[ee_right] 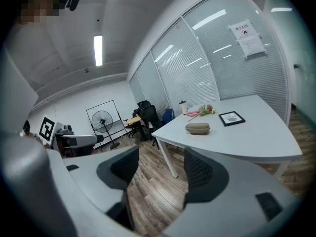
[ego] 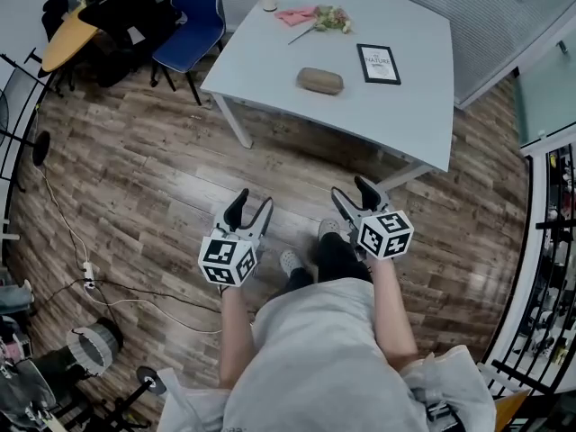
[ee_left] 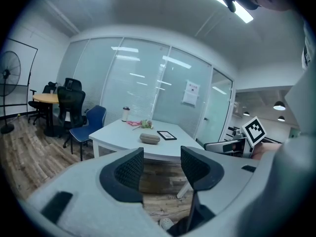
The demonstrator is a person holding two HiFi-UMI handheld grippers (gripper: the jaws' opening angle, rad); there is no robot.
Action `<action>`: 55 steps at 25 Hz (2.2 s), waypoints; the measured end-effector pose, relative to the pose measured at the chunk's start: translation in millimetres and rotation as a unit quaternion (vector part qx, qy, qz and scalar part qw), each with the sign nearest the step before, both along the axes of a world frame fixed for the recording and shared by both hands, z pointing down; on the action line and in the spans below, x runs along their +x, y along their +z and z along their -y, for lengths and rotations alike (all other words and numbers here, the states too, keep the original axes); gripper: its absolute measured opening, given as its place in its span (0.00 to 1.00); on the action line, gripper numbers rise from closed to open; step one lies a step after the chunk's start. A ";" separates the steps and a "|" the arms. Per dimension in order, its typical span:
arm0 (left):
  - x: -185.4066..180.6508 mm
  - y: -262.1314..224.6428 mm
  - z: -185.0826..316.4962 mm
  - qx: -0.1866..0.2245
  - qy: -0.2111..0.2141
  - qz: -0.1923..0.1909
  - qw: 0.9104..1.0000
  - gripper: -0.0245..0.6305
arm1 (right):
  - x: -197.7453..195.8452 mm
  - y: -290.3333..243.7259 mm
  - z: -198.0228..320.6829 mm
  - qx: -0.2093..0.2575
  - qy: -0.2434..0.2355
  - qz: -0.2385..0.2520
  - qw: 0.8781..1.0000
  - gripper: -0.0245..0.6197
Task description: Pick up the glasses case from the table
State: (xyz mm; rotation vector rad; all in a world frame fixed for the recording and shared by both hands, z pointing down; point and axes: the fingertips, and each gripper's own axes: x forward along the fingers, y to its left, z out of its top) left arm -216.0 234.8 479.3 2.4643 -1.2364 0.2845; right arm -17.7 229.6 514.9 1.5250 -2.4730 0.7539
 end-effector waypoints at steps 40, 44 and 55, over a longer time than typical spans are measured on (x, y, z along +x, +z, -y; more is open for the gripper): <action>57.7 70.9 287.7 -0.099 -0.012 0.009 0.995 0.38 | 30.6 63.7 293.1 -0.054 -0.068 -0.062 0.994 0.45; 65.7 64.9 315.7 -0.094 -0.013 0.012 0.995 0.38 | 41.9 66.9 315.0 -0.058 -0.077 -0.056 0.994 0.45; 93.1 62.6 366.3 -0.093 -0.029 0.031 0.995 0.37 | 58.0 70.4 377.1 -0.034 -0.130 -0.081 0.988 0.45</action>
